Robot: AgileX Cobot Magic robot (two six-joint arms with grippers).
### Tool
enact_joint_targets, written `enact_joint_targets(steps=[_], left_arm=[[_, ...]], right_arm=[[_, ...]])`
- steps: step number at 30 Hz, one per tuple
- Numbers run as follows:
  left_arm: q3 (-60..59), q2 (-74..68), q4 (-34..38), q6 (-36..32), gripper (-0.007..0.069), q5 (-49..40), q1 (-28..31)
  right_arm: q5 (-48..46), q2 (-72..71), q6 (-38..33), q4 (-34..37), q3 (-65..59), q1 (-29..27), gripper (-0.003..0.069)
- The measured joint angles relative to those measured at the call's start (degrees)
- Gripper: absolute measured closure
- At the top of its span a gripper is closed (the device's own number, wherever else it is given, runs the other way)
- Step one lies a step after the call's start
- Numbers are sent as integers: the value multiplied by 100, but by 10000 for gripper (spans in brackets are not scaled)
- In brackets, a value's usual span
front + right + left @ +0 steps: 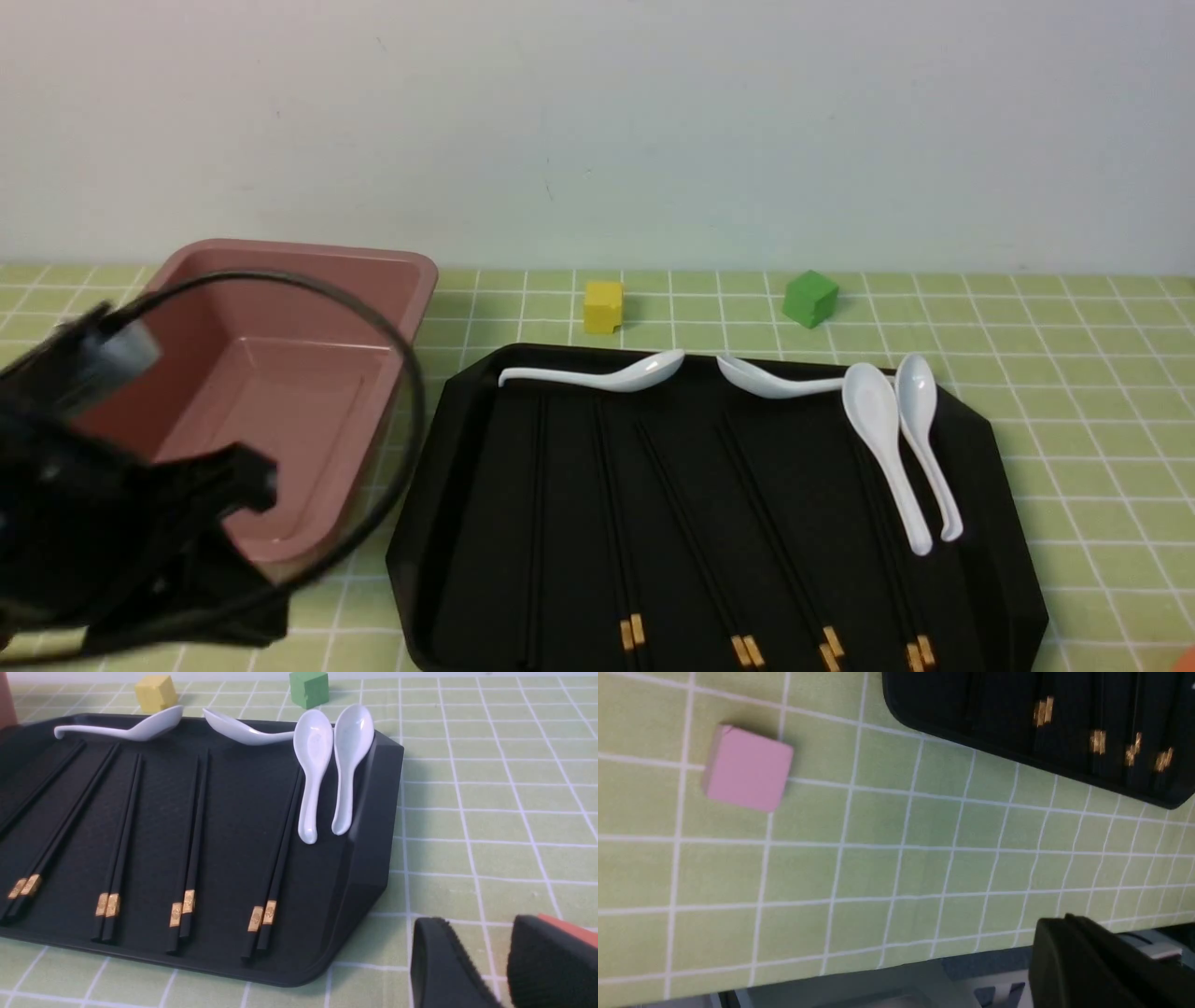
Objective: On green tablecloth take chopsticks from black tray and put them in box.
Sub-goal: 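Reach over to the black tray and grasp a pair of chopsticks with the left gripper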
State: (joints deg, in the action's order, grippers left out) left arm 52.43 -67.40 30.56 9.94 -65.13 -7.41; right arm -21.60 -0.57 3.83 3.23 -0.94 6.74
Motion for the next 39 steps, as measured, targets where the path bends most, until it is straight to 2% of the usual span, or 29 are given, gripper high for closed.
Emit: enact_joint_targets(steps=[3,6,10,11,12,15,21,30,33,39], left_arm=[[610,-919,151,-100,637,91,-464],[1136,-1656,-98,97,637,275,-1134],[1989,-2874,-1155,893,637,362,-2111],[2030,-2928,-1155,936,637,362,-2111],[2337,-3335,-1596,1268,637,356,-2392],[2834,-3885,-2255,1800,637,304,-2710],[3179,-4247,-3104,2604,606,438,-2898],[3204,-4792,-3296,2857,374,924,-2856],[3204,-4981,-3359,2856,328,1085,-2856],[3228,-5186,-3432,2857,321,1233,-2850]], right_arm=[[0,0,0,0,0,0,419],[0,0,0,0,0,0,419],[0,0,0,0,0,0,419],[0,0,0,0,0,0,419],[0,0,0,0,0,0,419],[0,0,0,0,0,0,419],[0,0,0,6,0,0,419],[0,0,0,6,0,0,419],[0,0,0,6,0,0,419],[0,0,0,6,0,0,419]])
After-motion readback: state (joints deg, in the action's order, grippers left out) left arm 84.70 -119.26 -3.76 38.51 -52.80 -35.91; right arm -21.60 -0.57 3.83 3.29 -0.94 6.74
